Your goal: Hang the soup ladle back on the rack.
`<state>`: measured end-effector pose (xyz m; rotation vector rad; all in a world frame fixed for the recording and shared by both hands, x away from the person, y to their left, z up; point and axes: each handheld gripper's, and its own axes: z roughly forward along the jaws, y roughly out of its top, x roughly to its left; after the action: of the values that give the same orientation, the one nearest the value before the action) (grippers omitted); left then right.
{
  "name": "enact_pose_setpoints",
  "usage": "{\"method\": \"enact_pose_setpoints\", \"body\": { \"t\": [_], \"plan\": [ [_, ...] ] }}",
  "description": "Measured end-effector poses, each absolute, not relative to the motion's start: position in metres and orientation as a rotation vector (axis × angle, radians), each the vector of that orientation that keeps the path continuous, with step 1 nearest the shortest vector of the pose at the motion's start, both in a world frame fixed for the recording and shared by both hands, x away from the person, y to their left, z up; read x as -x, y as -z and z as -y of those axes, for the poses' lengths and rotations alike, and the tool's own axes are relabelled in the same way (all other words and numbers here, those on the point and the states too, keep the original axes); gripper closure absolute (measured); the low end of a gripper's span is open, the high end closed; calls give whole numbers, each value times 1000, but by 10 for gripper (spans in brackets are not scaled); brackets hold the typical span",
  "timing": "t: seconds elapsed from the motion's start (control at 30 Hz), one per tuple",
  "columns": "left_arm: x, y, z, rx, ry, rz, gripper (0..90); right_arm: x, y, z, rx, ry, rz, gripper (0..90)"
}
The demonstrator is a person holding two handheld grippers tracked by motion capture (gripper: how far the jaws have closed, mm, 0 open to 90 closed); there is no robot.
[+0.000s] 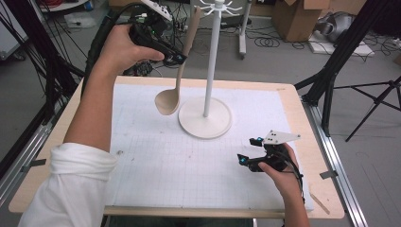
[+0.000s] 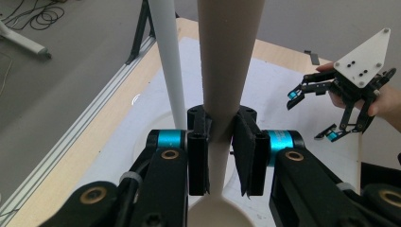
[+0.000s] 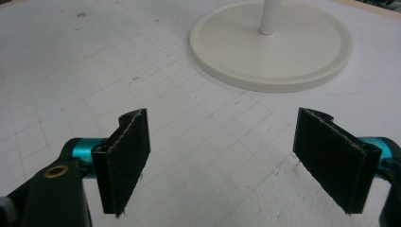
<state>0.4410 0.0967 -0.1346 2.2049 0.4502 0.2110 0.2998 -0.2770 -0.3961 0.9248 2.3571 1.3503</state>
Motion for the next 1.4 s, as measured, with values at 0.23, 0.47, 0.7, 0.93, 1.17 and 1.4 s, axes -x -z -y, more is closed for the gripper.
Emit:
{"method": "enact_pose_setpoints", "body": {
  "t": [0.23, 0.47, 0.7, 0.93, 1.17, 1.4],
  "plan": [
    [-446, 133, -88, -2218, -223, -489, 762, -300, 398, 276, -918, -1343, -2367, 187],
    [-450, 136, -84, -2232, -216, -506, 762, -300, 397, 276, -915, -1348, -2359, 187],
    [-452, 136, -80, -2245, -211, -511, 761, -300, 399, 275, -917, -1345, -2368, 187],
    [-449, 133, -81, -2250, -211, -507, 762, -300, 399, 275, -921, -1342, -2370, 187],
    [-449, 134, -79, -2263, -210, -513, 762, -300, 399, 274, -911, -1342, -2367, 187],
    [-452, 136, -76, -2272, -211, -530, 762, -300, 399, 274, -913, -1339, -2372, 187]
  ]
}}
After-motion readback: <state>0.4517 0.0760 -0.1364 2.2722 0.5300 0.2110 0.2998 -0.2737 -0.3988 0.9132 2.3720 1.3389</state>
